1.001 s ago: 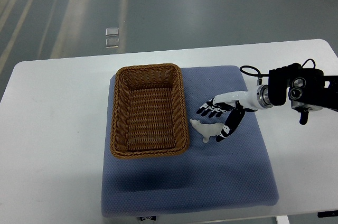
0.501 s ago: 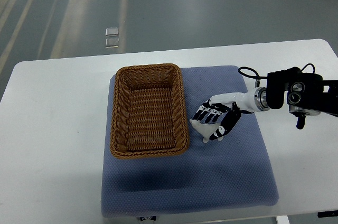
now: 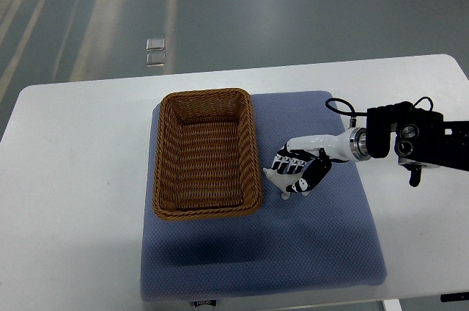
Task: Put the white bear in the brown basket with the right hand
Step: 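Close the right hand fingers around the white bear, then lift the white bear up with the right hand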
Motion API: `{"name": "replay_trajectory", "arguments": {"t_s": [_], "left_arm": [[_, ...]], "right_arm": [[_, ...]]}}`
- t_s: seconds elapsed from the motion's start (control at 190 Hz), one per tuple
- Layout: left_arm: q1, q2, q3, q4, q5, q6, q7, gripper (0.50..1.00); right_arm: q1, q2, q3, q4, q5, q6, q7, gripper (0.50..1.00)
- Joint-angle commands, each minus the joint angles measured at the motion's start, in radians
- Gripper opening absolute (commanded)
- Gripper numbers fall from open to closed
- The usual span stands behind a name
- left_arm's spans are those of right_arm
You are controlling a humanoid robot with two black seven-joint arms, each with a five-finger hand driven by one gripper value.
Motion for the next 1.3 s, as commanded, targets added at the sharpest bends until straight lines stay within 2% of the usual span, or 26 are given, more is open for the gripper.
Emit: {"name": "replay_trajectory", "arguments": {"t_s": [0.0, 0.005, 0.016, 0.021, 0.074, 0.406, 0.569, 0.738, 0.88, 1.054, 1.191, 1.296], "left_arm": [[0.000, 0.000, 0.000, 0.000, 0.000, 0.000, 0.000, 1.000], [0.000, 0.000, 0.000, 0.000, 0.000, 0.000, 0.000, 1.000], [0.000, 0.000, 0.000, 0.000, 0.000, 0.000, 0.000, 1.000], [0.000, 0.000, 0.000, 0.000, 0.000, 0.000, 0.000, 1.000], [0.000, 0.000, 0.000, 0.000, 0.000, 0.000, 0.000, 1.000], [0.000, 0.000, 0.002, 0.000, 0.000, 0.000, 0.000, 1.000], [0.000, 0.000, 0.000, 0.000, 0.000, 0.000, 0.000, 1.000], [0.000, 0.000, 0.002, -0.004, 0.000, 0.000, 0.000, 1.000], [0.000, 0.000, 0.002, -0.006, 0.000, 0.000, 0.000, 1.000], [0.000, 0.000, 0.003, -0.007, 0.000, 0.000, 0.000, 1.000], [0.000, 0.000, 0.003, -0.006, 0.000, 0.000, 0.000, 1.000], [0.000, 0.000, 0.002, -0.006, 0.000, 0.000, 0.000, 1.000]], "right_arm": [[-0.008, 0.002, 0.000, -0.001, -0.019, -0.014, 0.006, 0.596], [-0.008, 0.002, 0.000, -0.001, -0.022, -0.016, 0.008, 0.576], [-0.008, 0.002, 0.000, -0.001, -0.022, -0.016, 0.008, 0.576], [-0.008, 0.002, 0.000, -0.001, -0.025, -0.016, 0.009, 0.556], [-0.011, 0.005, 0.000, -0.001, -0.050, -0.017, 0.014, 0.500], [0.029, -0.036, 0.031, -0.003, -0.070, -0.017, 0.020, 0.500], [0.140, -0.096, 0.043, -0.001, -0.059, 0.012, 0.020, 0.500], [0.267, -0.153, 0.066, 0.001, -0.042, 0.082, 0.018, 0.500], [0.356, -0.161, 0.071, -0.001, -0.027, 0.107, 0.017, 0.500], [0.397, -0.093, 0.066, -0.013, -0.017, 0.089, 0.017, 0.500], [0.397, 0.045, 0.052, -0.088, -0.019, 0.027, 0.018, 0.500], [0.394, 0.181, 0.020, -0.187, -0.020, -0.006, 0.018, 0.500]]}}
